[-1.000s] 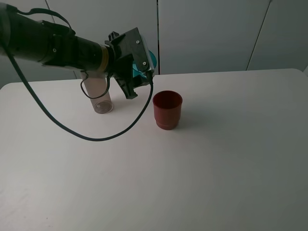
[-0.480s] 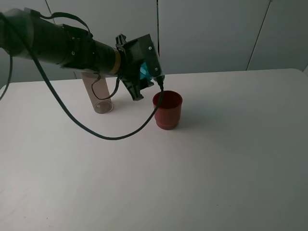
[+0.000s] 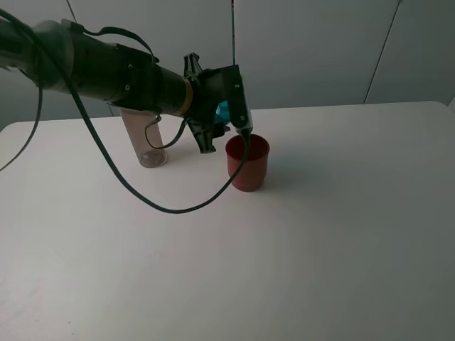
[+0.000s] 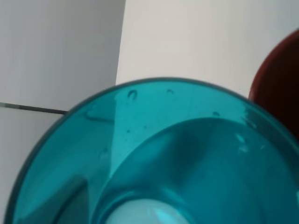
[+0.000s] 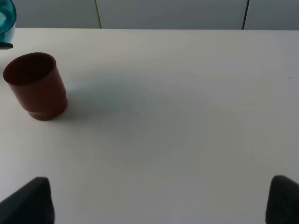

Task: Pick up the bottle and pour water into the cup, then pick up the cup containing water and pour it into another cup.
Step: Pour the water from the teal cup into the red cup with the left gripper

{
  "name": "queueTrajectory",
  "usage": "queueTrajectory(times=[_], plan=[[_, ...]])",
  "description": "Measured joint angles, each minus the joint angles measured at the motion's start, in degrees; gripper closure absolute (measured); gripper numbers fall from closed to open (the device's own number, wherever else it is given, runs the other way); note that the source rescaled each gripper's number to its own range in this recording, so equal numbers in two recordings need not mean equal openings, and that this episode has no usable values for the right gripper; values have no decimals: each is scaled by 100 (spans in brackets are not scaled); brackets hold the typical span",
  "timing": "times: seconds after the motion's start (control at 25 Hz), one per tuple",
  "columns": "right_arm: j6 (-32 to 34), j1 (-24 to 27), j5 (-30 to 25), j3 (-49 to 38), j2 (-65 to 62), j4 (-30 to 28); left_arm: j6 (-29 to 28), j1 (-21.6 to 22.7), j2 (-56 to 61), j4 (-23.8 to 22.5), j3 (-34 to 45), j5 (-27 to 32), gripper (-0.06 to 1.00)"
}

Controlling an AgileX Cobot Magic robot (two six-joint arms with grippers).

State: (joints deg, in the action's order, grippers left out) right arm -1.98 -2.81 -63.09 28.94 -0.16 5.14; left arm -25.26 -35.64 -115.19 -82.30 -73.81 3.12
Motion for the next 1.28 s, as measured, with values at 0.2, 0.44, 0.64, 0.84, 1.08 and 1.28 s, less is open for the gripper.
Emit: queueTrajectory(times=[0.2, 0.44, 0.64, 0.84, 1.08, 1.28], plan=[[0, 0, 0, 0, 0, 0, 11, -10, 0, -231, 0, 158, 54], [0, 0, 0, 0, 0, 0, 335, -50, 0, -374, 0, 244, 54], [0, 0, 0, 0, 0, 0, 434, -83, 0, -563, 0, 277, 54], [0, 0, 0, 0, 0, 0, 443, -83, 0, -757, 0, 290, 54], [0, 0, 0, 0, 0, 0, 470, -83, 0, -837, 0, 290, 54], [0, 0, 0, 0, 0, 0, 492, -83, 0, -895, 0, 290, 54]])
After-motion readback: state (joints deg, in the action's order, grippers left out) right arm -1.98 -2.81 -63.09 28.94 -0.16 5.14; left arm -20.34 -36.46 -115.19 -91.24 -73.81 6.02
